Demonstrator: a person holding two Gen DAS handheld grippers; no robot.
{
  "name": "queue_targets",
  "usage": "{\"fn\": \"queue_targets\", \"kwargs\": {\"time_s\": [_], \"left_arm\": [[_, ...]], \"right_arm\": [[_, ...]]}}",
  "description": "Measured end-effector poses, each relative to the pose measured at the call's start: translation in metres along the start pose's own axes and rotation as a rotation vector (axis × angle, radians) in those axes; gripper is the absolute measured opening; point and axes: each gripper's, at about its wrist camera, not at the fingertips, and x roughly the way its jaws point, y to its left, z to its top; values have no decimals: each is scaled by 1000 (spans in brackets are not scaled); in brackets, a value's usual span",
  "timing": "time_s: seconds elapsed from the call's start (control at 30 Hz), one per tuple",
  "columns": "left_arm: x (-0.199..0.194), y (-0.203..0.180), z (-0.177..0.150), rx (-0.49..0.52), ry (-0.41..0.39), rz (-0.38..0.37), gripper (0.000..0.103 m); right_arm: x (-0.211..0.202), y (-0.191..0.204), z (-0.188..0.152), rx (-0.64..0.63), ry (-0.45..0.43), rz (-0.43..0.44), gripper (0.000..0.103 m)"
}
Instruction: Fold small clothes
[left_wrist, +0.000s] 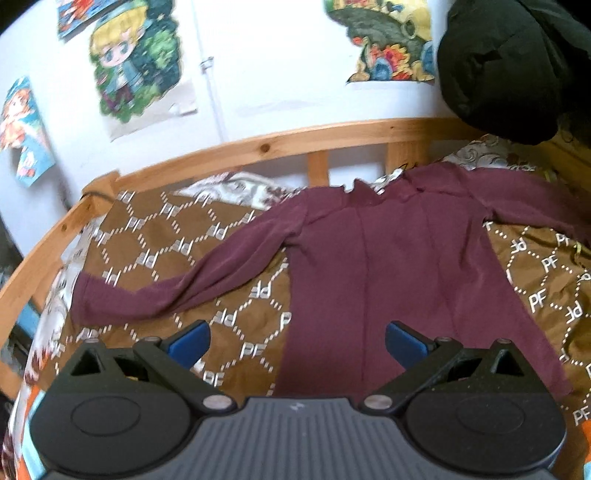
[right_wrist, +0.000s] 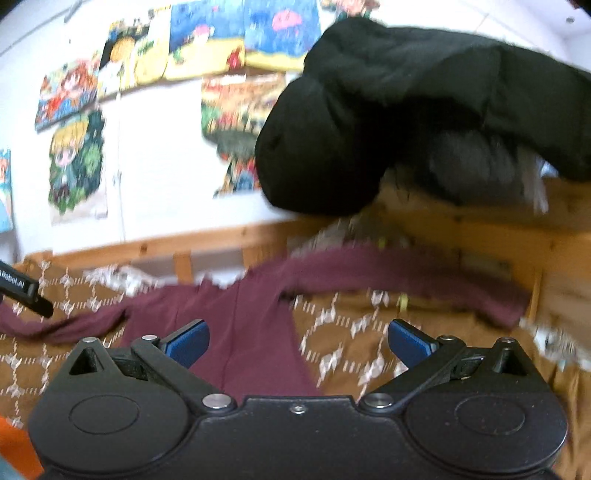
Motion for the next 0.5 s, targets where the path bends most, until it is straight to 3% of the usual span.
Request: {"fn": "queue_targets", "kwargs": {"time_s": [0.17,0.37,0.5], "left_arm": [[20,-14,9,36,-39,-46,103],[84,-35,-11,42,-41,-132,103],[128,-51,-35,91,7,-180,103]], "right_arm": [[18,-32,16,44,-24,-62,103],[63,-81,35,142,104,-170,103],[100,-110,36,238,181,-357,103]]}}
